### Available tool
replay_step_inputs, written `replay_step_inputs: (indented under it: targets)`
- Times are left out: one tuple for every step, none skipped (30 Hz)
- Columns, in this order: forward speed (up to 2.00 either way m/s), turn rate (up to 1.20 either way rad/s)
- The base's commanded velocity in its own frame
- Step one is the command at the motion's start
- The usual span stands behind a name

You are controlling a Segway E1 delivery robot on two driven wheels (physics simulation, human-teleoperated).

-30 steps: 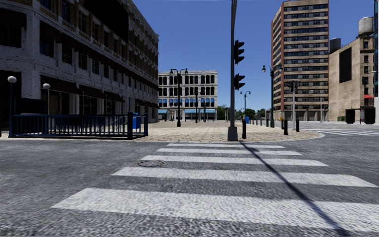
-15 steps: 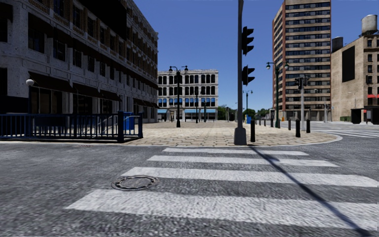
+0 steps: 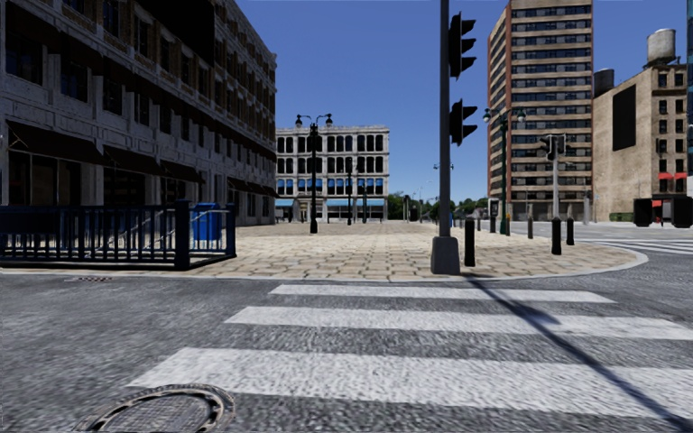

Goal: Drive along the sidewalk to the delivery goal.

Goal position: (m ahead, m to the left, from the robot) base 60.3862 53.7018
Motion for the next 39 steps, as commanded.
replay_step_inputs:
  targets:
    - [2.00, 0.00]
    - [2.00, 0.00]
    - [2.00, 0.00]
    - [2.00, -0.10]
    - [2.00, -0.34]
    - [2.00, -0.39]
    - [2.00, -0.39]
    - [2.00, -0.40]
    - [2.00, -0.40]
    - [2.00, -0.33]
    - [2.00, -0.33]
    - [2.00, -0.11]
    - [2.00, 0.00]
    - [2.00, 0.00]
    - [2.00, 0.00]
    - [2.00, 0.00]
    - [2.00, 0.00]
    - [2.00, 0.00]
    - [2.00, 0.00]
    - [2.00, 0.00]
    - [2.00, 0.00]
    - [2.00, 0.00]
    - [2.00, 0.00]
    - [2.00, -0.47]
    - [2.00, -0.54]
    - [2.00, -0.55]
    - [2.00, -0.55]
    - [2.00, -0.47]
    - [2.00, -0.07]
    - [2.00, -0.01]
    - [2.00, -0.01]
    - [2.00, 0.00]
    - [2.00, 0.00]
    - [2.00, 0.00]
    - [2.00, 0.00]
    - [2.00, 0.00]
    - [2.00, 0.00]
    - [2.00, 0.00]
    - [2.00, 0.00]
